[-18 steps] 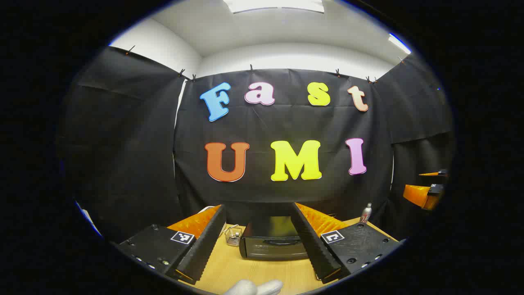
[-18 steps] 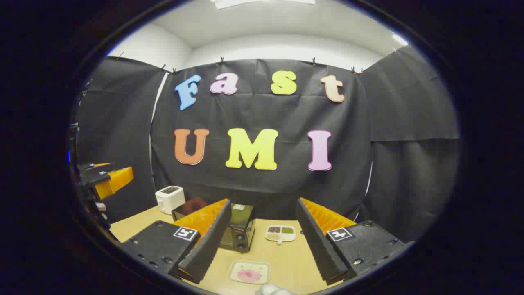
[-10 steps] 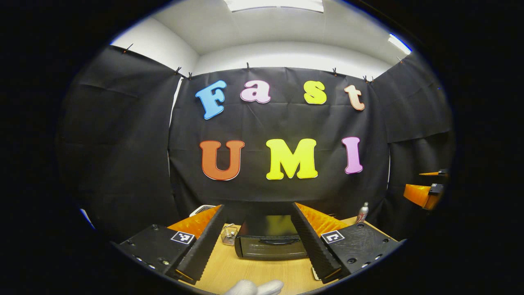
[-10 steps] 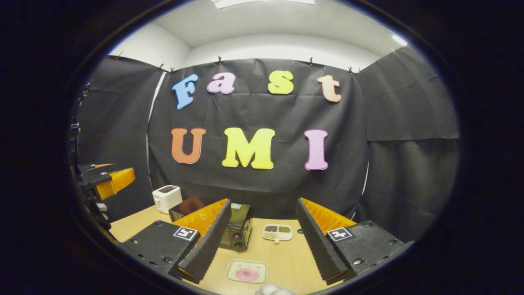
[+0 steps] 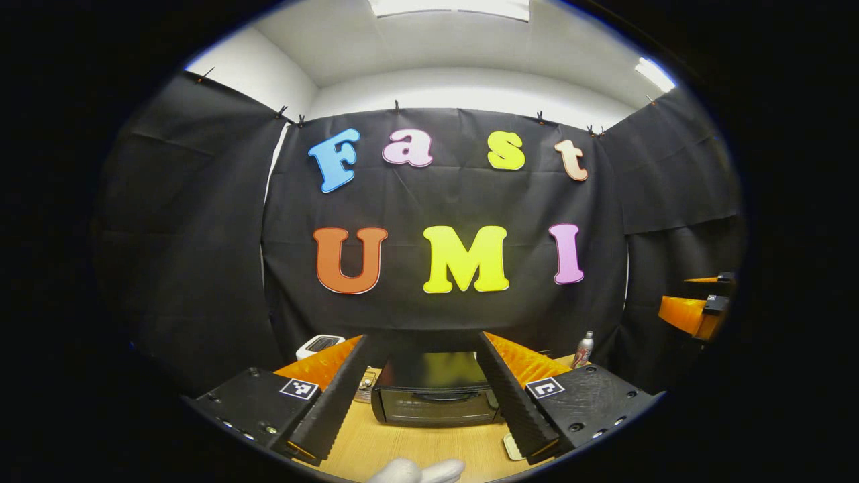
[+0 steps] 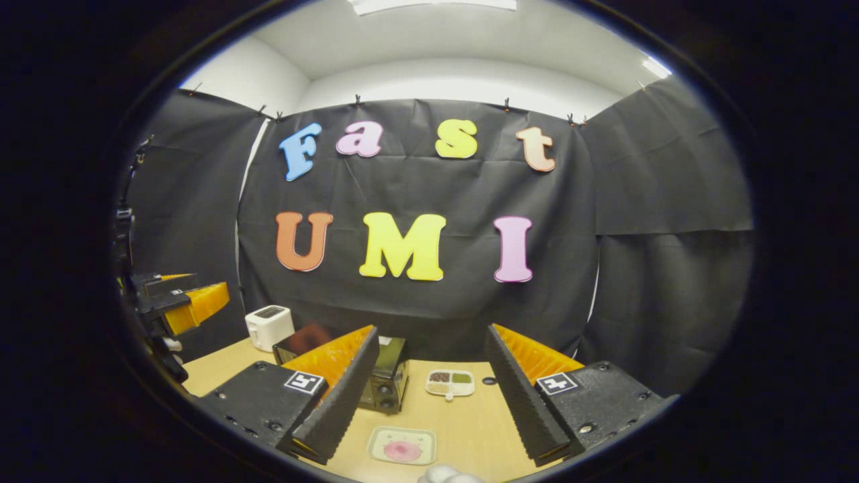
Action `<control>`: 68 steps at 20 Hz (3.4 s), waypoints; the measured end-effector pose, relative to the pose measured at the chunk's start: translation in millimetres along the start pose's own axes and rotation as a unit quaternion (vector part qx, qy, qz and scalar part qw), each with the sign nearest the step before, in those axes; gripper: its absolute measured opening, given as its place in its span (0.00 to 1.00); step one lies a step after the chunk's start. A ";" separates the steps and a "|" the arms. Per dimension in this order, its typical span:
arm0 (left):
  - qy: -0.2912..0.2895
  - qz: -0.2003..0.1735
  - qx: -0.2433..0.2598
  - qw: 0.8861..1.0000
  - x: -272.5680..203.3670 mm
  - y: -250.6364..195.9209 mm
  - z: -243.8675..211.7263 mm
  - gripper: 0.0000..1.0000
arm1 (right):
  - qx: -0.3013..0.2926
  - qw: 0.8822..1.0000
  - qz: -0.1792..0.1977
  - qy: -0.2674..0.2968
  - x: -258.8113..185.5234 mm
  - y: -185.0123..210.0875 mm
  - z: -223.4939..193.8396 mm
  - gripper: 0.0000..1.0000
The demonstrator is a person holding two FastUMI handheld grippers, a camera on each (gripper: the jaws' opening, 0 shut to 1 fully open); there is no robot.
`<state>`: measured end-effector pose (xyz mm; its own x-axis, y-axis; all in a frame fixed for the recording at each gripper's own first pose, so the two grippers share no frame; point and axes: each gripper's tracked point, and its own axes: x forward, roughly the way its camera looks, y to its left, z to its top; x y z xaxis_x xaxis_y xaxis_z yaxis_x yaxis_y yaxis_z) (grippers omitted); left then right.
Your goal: Open the electric oven with the left hand, put the food in, and close the electric oven.
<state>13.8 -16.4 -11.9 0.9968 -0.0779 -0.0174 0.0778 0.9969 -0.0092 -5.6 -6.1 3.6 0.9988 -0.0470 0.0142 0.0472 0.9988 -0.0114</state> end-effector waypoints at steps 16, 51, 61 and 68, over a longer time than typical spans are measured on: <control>0.062 -0.051 0.012 0.997 77.3 -43.7 -130.3 0.96 | -0.012 0.999 -0.035 0.027 -10.6 -15.8 -8.8 1.00; 0.169 -0.045 0.021 0.984 105.0 -49.9 -253.7 0.96 | -0.005 0.996 -0.053 0.075 -10.2 -21.7 -44.7 1.00; 0.207 -0.042 0.019 0.977 60.3 -46.6 -282.8 0.96 | -0.013 0.995 -0.040 0.085 -18.2 -13.0 -56.5 1.00; 0.234 -0.043 0.024 0.971 37.3 -47.2 -304.3 0.96 | -0.014 0.995 -0.041 0.092 -20.5 -14.9 -59.9 1.00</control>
<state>41.8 -68.8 -316.4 0.8703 -0.1456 -0.4705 0.1734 0.9847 0.0160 -26.0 -20.7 -56.4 0.9770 -0.1328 -0.1669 0.1270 0.9909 -0.0450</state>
